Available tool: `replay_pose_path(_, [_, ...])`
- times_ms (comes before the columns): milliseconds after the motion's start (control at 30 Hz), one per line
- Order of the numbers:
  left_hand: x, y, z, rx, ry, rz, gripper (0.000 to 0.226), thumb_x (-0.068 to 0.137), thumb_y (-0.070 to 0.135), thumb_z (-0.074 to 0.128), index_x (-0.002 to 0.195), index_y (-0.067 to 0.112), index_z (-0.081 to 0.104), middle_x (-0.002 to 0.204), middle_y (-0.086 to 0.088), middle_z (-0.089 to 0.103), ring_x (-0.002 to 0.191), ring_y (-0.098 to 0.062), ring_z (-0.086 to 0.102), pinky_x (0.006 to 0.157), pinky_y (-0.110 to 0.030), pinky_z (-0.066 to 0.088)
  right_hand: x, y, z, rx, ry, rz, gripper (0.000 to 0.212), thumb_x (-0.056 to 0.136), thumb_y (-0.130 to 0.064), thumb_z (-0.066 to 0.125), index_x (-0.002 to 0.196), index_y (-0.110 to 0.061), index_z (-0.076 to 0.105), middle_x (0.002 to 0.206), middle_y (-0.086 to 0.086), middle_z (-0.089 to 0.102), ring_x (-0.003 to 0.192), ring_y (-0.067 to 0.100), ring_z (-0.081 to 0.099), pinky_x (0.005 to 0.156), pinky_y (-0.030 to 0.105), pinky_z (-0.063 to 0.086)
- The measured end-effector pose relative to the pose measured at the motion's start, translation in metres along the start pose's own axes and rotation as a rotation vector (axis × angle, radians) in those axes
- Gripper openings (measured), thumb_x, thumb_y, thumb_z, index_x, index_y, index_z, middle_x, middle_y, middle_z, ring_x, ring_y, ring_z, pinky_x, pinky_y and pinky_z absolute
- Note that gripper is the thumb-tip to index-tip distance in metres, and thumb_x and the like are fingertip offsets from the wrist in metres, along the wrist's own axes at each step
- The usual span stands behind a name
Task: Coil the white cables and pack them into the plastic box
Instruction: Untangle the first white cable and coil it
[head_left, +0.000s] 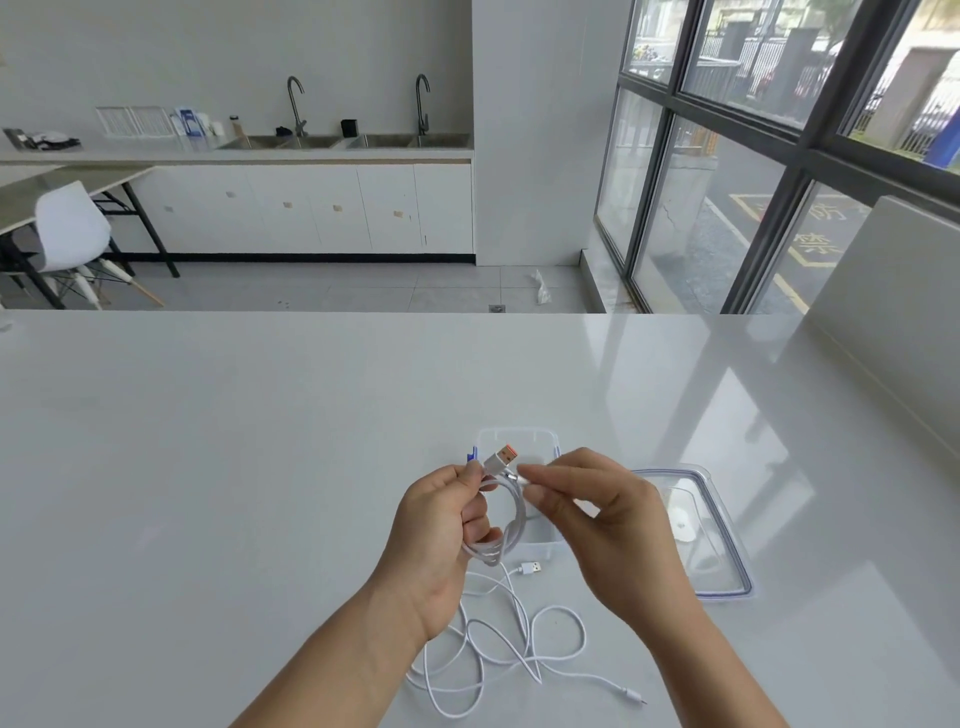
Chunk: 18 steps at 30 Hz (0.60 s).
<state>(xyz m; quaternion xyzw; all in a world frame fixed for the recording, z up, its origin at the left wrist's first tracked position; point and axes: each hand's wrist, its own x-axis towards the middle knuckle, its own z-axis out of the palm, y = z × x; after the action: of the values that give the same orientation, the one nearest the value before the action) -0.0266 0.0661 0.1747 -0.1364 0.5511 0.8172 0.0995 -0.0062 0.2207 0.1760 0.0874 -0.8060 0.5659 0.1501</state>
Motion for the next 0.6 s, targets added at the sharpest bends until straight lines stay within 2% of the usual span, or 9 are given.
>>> replay_pose_path(100, [-0.002,0.001,0.004,0.019,0.002,0.019,0.033,0.102,0.014,0.049,0.072,0.006,0.060,0.057,0.003,0.022,0.045,-0.010,0.024,0.040,-0.016,0.037,0.000,-0.008,-0.001,-0.041,-0.016,0.171,0.018,0.080,-0.014,0.083,0.082,-0.031,0.076,0.075,-0.009,0.073,0.069,0.010,0.067,0.066,0.018,0.052])
replay_pose_path(233, [-0.005,0.001,0.005,0.112,0.016,0.070,0.029,0.103,0.016,0.049,0.080,0.005,0.062,0.056,0.005,0.027,0.051,-0.012,0.026,0.050,-0.020,0.040,0.002,-0.016,-0.003,-0.124,0.008,0.212,0.013,0.079,-0.018,0.083,0.071,-0.021,0.074,0.067,-0.011,0.073,0.064,0.007,0.067,0.060,0.015,0.051])
replay_pose_path(333, [-0.006,-0.003,0.005,0.239,0.032,0.133,0.029,0.102,0.019,0.050,0.080,0.005,0.064,0.058,0.004,0.044,0.057,-0.016,0.034,0.061,-0.027,0.042,0.004,-0.019,0.000,-0.281,0.019,0.209,0.011,0.079,-0.027,0.081,0.070,-0.025,0.075,0.063,-0.013,0.073,0.064,0.004,0.067,0.060,0.021,0.051])
replay_pose_path(433, [-0.009,-0.006,0.007,0.380,0.049,0.230,0.027,0.101,0.020,0.051,0.082,0.005,0.062,0.074,-0.003,0.059,0.068,-0.020,0.044,0.066,-0.033,0.045,0.009,-0.023,0.000,-0.346,-0.013,0.231,0.011,0.077,-0.028,0.080,0.067,-0.026,0.074,0.060,-0.013,0.071,0.061,0.006,0.065,0.058,0.026,0.050])
replay_pose_path(500, [-0.013,-0.006,0.009,0.443,0.063,0.293,0.025,0.101,0.019,0.051,0.081,0.005,0.060,0.070,0.004,0.059,0.065,-0.016,0.042,0.066,-0.034,0.043,0.013,-0.021,0.000,-0.316,-0.046,0.277,0.012,0.075,-0.025,0.080,0.065,-0.025,0.073,0.060,-0.011,0.071,0.059,0.007,0.065,0.059,0.030,0.051])
replay_pose_path(600, [-0.016,-0.001,0.009,0.503,0.079,0.362,0.026,0.101,0.016,0.049,0.080,0.005,0.056,0.053,0.018,0.050,0.055,-0.008,0.036,0.065,-0.031,0.042,0.016,-0.016,-0.001,-0.062,-0.065,0.342,0.017,0.070,-0.022,0.085,0.070,-0.020,0.068,0.065,0.003,0.073,0.057,0.019,0.063,0.057,0.034,0.046])
